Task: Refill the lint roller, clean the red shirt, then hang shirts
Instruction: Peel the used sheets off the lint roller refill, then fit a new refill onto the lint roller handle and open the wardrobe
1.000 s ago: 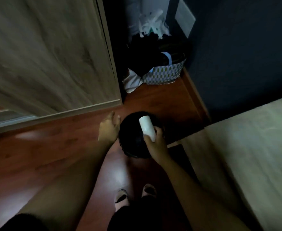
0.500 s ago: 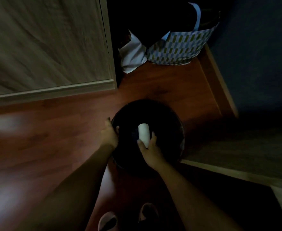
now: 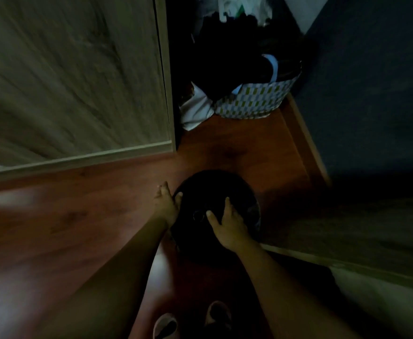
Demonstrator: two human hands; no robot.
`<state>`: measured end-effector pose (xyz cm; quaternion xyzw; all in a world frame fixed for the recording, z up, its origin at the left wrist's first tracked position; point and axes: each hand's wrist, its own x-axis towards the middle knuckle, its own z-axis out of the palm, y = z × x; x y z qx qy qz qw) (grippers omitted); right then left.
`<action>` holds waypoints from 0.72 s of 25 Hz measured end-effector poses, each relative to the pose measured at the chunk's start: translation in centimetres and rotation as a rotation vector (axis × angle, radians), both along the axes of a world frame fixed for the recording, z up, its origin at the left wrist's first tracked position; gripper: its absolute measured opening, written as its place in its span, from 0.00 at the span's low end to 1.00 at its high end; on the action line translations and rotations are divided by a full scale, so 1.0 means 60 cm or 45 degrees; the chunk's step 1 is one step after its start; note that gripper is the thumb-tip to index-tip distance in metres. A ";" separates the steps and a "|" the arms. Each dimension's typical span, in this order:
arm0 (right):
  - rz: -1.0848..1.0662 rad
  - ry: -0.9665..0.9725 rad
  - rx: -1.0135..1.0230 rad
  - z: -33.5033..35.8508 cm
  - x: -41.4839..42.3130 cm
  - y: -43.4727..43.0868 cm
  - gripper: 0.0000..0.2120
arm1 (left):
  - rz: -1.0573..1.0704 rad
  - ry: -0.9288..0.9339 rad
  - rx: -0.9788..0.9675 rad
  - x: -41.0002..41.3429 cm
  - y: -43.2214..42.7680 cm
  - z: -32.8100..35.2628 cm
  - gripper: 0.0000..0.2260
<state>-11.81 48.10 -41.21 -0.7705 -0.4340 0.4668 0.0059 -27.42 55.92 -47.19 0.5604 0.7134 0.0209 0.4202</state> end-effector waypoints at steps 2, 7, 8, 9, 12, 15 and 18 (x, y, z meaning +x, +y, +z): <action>0.044 -0.025 0.069 0.090 -0.001 0.016 0.36 | -0.097 -0.050 -0.033 0.003 0.008 0.106 0.22; 0.059 -0.102 0.320 0.359 -0.008 0.021 0.32 | -0.240 -0.106 0.169 0.011 0.014 0.417 0.23; 0.076 -0.134 0.345 0.403 -0.006 0.015 0.32 | -0.275 -0.116 0.191 0.016 0.007 0.469 0.23; 0.088 -0.166 0.368 0.443 -0.004 0.006 0.32 | -0.305 -0.128 0.246 0.021 -0.003 0.521 0.23; 0.067 -0.231 0.498 0.583 0.011 -0.040 0.30 | -0.324 -0.177 0.388 0.037 -0.043 0.662 0.21; 0.086 -0.393 0.643 0.693 0.039 -0.109 0.32 | -0.381 -0.233 0.515 0.063 -0.100 0.773 0.18; 0.153 -0.572 0.682 0.766 0.093 -0.180 0.31 | -0.472 -0.263 0.602 0.097 -0.157 0.837 0.19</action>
